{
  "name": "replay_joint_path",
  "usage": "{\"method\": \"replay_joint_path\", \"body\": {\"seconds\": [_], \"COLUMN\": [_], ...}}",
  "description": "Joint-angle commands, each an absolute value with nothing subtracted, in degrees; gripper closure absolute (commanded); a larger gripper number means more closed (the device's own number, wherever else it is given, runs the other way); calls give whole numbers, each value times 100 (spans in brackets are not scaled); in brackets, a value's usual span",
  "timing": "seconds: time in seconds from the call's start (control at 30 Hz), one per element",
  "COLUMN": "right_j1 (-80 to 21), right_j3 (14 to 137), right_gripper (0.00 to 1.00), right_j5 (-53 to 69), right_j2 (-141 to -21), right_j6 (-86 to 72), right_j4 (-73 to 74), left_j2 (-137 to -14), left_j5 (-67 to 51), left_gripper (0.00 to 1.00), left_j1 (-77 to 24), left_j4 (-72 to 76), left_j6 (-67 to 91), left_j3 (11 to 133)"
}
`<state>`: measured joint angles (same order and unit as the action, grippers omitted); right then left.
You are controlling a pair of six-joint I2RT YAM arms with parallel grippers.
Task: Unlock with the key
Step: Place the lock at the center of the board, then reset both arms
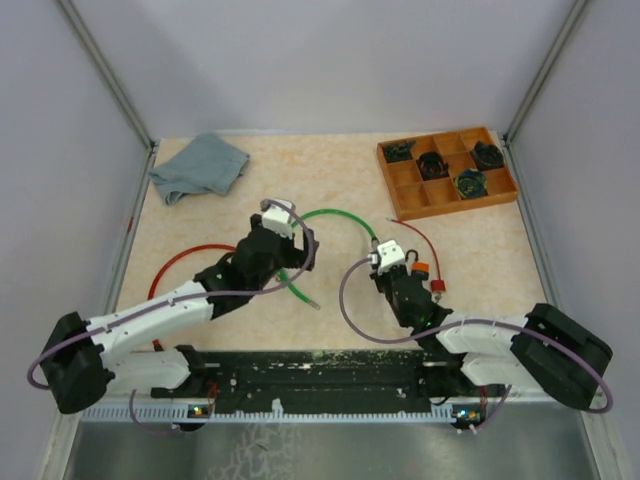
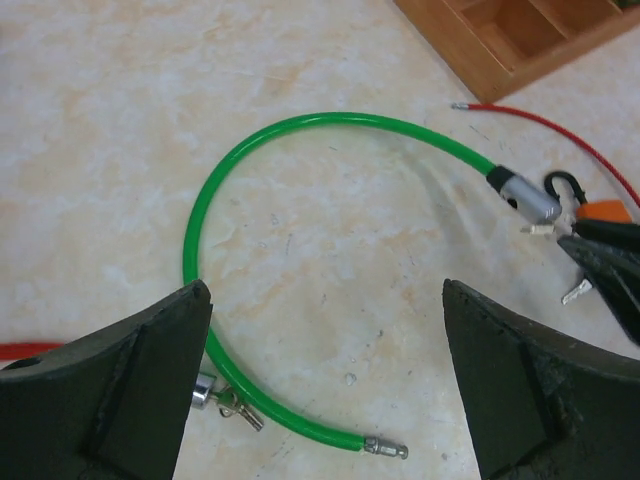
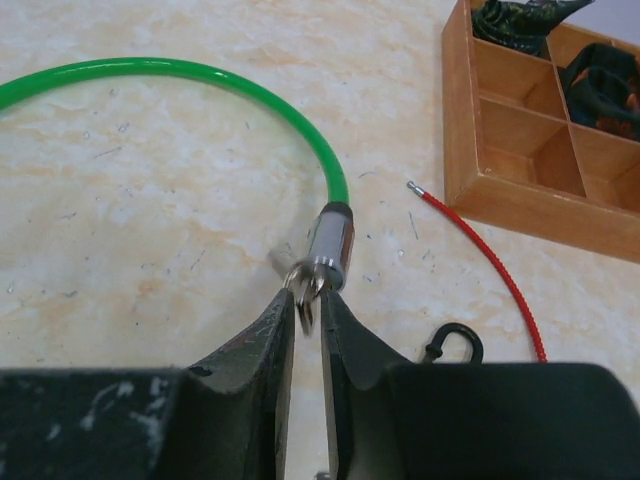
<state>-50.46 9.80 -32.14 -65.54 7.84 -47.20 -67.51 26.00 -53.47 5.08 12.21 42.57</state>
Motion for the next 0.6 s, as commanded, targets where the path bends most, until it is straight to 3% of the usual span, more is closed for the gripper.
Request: {"method": "replay_joint_path", "body": {"seconds": [0.0, 0.2, 0.27, 0.33, 0.57], "right_j1": [-5010, -5010, -5010, -5014, -5012], "right_j3": [1325, 1543, 1699, 1870, 2680], "right_gripper": [78, 59, 43, 16, 14], "right_j5": [-3476, -3692, -3733, -3887, -4405], "right_j2": [-6657, -5987, -5582, -5130, -3330], "right_j6": [22, -490, -680, -1009, -2019], "right_j4": [-4709, -3354, -2613, -1908, 837], "left_j2": [-6311, -5641, -5411, -5150, -3982], "left_j5": [2484, 1597, 1434, 1394, 1956], "left_gripper": [0, 0, 0, 0, 0], "left_j1": [-4705, -3834, -3807, -3808, -3797], "left_j4": [-59, -502, -743, -1114, -2316], "left_j6": [2562, 3444, 3491, 3494, 3320], "left_j3": [4029, 3657, 3716, 3864, 4382]}}
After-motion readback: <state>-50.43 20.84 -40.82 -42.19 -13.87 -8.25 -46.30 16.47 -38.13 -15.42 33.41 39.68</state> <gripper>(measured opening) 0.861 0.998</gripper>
